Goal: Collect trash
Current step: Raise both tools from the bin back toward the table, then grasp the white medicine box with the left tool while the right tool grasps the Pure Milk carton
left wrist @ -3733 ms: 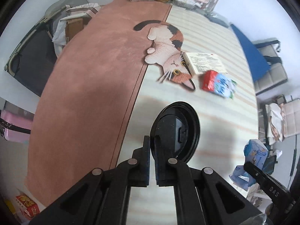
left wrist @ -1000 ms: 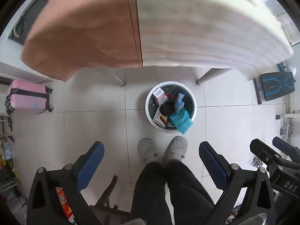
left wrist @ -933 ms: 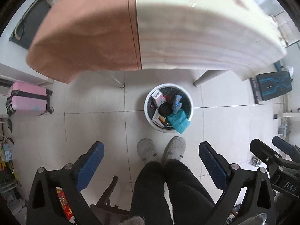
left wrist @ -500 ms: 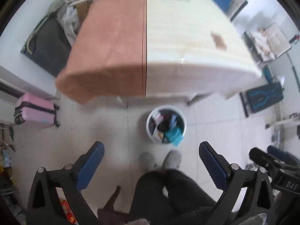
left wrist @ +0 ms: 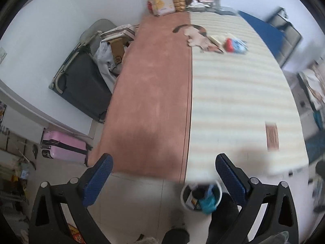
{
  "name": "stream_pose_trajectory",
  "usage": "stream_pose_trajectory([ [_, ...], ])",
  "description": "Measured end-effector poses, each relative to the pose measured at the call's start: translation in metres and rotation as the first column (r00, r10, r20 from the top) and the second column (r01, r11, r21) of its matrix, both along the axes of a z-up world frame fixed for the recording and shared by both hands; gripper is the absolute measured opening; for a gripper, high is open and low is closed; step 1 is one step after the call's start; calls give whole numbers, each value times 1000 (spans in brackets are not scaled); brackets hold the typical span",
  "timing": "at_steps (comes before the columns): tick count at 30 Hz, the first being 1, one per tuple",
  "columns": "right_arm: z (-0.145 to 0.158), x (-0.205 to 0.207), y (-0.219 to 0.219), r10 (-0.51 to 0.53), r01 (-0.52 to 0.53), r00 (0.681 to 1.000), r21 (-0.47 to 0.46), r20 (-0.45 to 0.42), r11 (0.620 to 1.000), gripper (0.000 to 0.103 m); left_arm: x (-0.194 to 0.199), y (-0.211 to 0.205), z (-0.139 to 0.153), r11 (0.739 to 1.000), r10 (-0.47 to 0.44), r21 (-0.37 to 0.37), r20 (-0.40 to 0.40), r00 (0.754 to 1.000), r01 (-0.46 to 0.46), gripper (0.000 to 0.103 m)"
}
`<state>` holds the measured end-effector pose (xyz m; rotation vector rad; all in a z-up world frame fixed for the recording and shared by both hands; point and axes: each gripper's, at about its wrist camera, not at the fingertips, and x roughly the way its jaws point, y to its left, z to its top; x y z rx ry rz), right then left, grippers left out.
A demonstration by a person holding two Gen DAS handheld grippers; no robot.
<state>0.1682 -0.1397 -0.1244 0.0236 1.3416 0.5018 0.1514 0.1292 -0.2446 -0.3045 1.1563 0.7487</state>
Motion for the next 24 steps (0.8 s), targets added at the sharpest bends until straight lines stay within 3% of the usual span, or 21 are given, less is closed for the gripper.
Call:
stream_pose_trajectory([
  [4, -10, 101, 58, 13, -13, 1000, -8, 9, 1000, 102, 73, 41, -31, 995, 68, -65, -40, 997, -70, 103],
  [9, -51, 233, 147, 48, -49, 999, -40, -25, 998, 102, 167, 91, -93, 970, 111, -204, -107, 988, -131, 103],
  [13, -82, 317, 219, 94, -96, 995, -75, -22, 993, 102, 229, 125, -129, 960, 126, -230, -145, 981, -157, 103],
  [18, -126, 390, 297, 151, -152, 988, -121, -18, 981, 102, 265, 160, -157, 954, 158, -221, -196, 968, -201, 103],
  [24, -172, 417, 351, 202, -216, 975, -171, -94, 961, 102, 287, 177, -158, 957, 145, -217, -217, 965, -193, 103],
])
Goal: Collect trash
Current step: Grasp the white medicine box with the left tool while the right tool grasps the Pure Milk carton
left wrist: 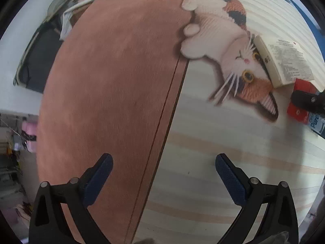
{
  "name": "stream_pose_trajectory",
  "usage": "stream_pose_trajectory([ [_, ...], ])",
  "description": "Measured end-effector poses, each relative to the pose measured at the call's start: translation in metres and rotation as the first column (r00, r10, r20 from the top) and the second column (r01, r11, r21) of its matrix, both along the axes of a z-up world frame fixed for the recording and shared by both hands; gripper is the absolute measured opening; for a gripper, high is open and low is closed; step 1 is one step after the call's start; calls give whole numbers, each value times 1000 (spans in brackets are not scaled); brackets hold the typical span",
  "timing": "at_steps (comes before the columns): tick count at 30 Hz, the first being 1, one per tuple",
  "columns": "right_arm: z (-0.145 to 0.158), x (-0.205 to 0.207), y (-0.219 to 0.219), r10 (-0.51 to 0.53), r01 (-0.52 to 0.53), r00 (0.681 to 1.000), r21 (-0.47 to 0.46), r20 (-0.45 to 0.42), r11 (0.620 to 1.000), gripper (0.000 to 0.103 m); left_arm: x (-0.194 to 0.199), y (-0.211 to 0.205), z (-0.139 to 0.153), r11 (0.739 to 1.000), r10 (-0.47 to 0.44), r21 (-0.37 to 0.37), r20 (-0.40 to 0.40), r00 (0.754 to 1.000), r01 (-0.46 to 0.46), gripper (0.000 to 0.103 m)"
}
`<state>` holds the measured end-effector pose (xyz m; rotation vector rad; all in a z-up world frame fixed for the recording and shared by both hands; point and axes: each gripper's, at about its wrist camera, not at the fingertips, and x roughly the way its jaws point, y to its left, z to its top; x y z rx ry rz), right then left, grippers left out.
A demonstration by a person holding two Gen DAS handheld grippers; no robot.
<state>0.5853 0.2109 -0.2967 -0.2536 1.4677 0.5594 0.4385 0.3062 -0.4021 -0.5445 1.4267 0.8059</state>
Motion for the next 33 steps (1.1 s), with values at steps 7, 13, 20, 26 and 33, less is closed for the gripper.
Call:
stream_pose_trajectory([
  [7, 0, 3, -20, 62, -63, 997, 22, 40, 998, 95, 72, -16, 42, 943, -304, 133, -22, 952, 305, 103],
  [13, -13, 44, -82, 66, -66, 998, -82, -7, 994, 95, 170, -58, 41, 720, -668, 132, -135, 732, 682, 103],
  [20, -52, 77, -118, 32, -48, 995, -173, -91, 984, 95, 221, -79, -5, 580, -800, -53, -229, 555, 813, 103],
  [26, -66, 86, -130, 35, -58, 991, -180, -127, 982, 95, 224, -77, 1, 571, -817, -97, -165, 553, 815, 91],
  [33, -69, 76, -133, 94, -115, 988, -181, -119, 977, 95, 182, -53, 12, 786, -616, -148, -116, 779, 600, 79],
])
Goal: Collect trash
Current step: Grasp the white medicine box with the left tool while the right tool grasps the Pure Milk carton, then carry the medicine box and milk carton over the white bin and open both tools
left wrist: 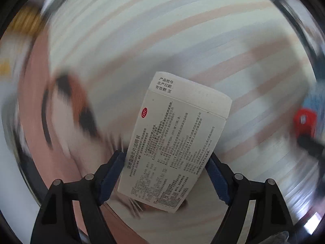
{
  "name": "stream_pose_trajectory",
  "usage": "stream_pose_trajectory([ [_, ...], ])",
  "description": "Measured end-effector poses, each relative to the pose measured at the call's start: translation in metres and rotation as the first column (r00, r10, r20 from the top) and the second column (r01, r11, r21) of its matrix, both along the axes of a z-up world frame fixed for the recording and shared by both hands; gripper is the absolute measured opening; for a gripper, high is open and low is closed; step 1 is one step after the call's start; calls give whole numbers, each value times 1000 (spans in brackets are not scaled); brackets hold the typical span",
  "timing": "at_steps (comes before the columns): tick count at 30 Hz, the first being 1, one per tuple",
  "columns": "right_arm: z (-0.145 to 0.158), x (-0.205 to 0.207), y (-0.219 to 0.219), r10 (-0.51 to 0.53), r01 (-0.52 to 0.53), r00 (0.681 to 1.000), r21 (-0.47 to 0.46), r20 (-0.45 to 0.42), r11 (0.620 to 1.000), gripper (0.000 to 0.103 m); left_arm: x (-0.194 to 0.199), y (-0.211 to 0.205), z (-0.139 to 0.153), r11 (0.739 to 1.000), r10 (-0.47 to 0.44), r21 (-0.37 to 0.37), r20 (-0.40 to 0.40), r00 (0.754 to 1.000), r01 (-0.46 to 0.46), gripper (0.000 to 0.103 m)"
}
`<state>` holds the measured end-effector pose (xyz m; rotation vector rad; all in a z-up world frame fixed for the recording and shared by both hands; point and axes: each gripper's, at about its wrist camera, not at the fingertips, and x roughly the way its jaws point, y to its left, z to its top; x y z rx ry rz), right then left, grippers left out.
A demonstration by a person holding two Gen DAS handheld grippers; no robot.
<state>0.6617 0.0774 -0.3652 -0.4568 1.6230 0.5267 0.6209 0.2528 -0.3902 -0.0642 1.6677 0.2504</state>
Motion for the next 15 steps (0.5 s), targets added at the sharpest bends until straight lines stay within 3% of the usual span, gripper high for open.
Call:
stream_pose_trajectory([
  [4, 15, -3, 0, 49, -49, 999, 1, -2, 999, 95, -55, 5, 9, 966, 248, -87, 35, 968, -244, 79],
  [8, 21, -26, 6, 122, -122, 992, 4, -10, 992, 95, -123, -2, 14, 878, 466, -148, 42, 884, -456, 79],
  [12, 16, -59, 1, 190, -190, 980, 5, -51, 982, 95, -188, -19, 16, 754, 635, -238, 25, 772, -612, 79],
  [13, 12, -67, -1, 206, -206, 976, 0, -69, 978, 95, -194, -22, 18, 752, 638, -240, 37, 769, -613, 81],
  [15, 2, -76, -4, 218, -221, 970, -15, -109, 975, 95, -197, -34, 19, 781, 609, -210, 47, 792, -588, 81],
])
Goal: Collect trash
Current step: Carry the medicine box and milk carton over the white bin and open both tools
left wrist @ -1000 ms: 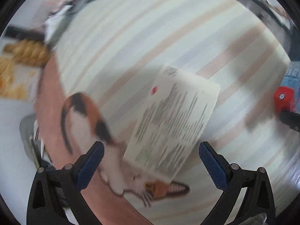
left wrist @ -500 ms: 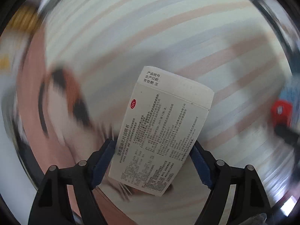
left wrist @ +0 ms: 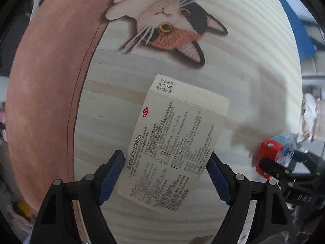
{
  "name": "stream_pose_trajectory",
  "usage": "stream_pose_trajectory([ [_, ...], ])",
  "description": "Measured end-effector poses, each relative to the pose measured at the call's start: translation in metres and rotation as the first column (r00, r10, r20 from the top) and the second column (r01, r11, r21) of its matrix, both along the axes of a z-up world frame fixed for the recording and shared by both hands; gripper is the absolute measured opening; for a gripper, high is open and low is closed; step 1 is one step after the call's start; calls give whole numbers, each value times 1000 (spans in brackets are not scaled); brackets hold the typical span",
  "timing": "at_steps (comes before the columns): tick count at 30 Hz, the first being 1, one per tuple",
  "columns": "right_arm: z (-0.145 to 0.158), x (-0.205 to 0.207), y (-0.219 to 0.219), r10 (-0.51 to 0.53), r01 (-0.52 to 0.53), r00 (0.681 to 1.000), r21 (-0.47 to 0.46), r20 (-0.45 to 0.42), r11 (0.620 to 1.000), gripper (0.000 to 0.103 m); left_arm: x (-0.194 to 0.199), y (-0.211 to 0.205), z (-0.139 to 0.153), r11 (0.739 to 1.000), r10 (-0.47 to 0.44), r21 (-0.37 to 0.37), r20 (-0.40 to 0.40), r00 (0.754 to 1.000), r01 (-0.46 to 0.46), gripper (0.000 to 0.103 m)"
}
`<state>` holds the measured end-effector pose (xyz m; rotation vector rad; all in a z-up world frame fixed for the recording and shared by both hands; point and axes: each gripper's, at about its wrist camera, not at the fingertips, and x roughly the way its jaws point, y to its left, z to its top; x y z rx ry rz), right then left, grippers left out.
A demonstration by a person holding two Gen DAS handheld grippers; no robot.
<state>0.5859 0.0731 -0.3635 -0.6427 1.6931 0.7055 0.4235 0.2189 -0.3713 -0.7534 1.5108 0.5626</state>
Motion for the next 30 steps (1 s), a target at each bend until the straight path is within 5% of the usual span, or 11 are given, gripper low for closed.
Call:
stream_pose_trajectory([
  [5, -12, -8, 4, 44, -43, 999, -45, 24, 998, 98, 15, -34, -5, 988, -111, 99, -62, 992, 117, 80],
  [7, -13, -9, 5, 64, -61, 997, -58, 48, 996, 98, 13, -40, 2, 983, -119, 133, -42, 992, 123, 73],
  [17, 0, -23, -20, 10, -13, 989, 18, 147, 1000, 93, -10, -52, 59, 960, -109, 259, 11, 994, 103, 73],
  [26, 70, -51, -84, -174, 140, 963, 170, 207, 975, 93, -56, -93, 123, 932, -134, 354, 144, 981, 75, 73],
  [30, 118, -102, -109, -258, 199, 936, 243, 238, 949, 93, -92, -92, 134, 929, -161, 364, 213, 964, 74, 73],
])
